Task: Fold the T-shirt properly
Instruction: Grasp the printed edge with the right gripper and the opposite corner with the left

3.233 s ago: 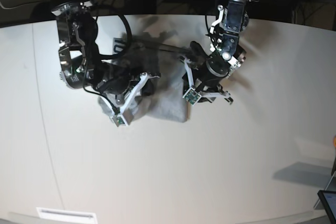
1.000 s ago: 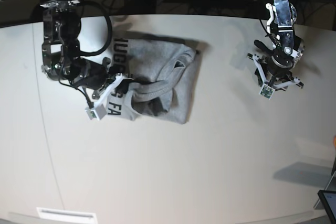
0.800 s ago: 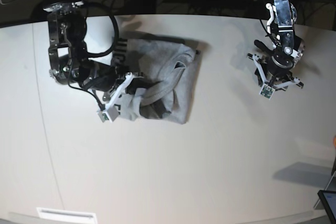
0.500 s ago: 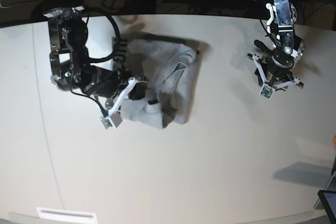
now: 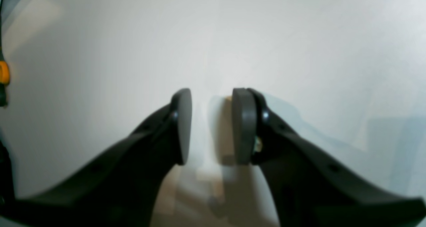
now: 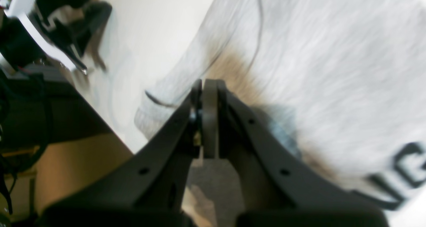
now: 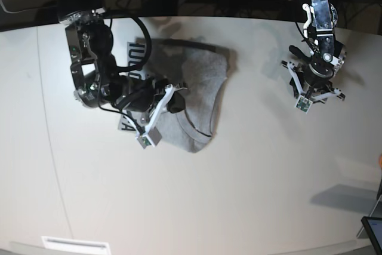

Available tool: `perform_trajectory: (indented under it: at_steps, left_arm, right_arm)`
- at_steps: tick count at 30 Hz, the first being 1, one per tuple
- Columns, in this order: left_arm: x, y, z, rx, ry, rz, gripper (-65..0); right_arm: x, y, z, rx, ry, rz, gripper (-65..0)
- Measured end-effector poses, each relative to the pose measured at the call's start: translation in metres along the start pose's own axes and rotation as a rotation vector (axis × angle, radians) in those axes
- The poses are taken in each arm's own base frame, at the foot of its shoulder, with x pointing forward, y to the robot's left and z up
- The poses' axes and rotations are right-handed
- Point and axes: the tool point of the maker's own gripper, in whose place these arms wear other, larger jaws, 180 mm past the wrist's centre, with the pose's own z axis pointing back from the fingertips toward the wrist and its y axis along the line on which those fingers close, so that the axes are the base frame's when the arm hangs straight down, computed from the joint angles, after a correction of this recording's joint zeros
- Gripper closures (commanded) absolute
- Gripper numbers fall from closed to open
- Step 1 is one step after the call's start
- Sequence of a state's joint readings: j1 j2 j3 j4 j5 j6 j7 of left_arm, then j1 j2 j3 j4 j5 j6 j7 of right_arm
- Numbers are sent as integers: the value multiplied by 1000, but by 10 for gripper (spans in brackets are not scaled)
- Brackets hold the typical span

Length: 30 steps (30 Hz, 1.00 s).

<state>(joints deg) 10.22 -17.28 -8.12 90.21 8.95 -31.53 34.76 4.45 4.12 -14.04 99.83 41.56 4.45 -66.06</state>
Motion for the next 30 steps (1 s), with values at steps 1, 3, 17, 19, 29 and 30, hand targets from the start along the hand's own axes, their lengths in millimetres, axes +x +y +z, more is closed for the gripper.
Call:
perform_trajectory:
  at_steps: [1,3,17,19,29,30]
  left_arm:
    - [0,0,0,0,0,0,-218]
    - [0,0,0,0,0,0,-218]
    - [-13,-9,23,16,62,-79,-200]
    - [-12,-26,38,-30,44,-97,-123]
    - [-11,-112,84,-242,-20,-226,-42]
    - [-11,-116,85,-249,-21,-227,-42]
  right_arm:
    - [5,-4,2,-11,-12,0,-1]
    - [13,-9,5,-29,-29,12,-1]
    - [37,-23,-7,-30,-30,70,0]
    - [30,-27,2,-48,-28,62,0]
    - [-2,-47,34,-154,-1,-7,0]
    - [-12,-46,33,-150,15,-18,0]
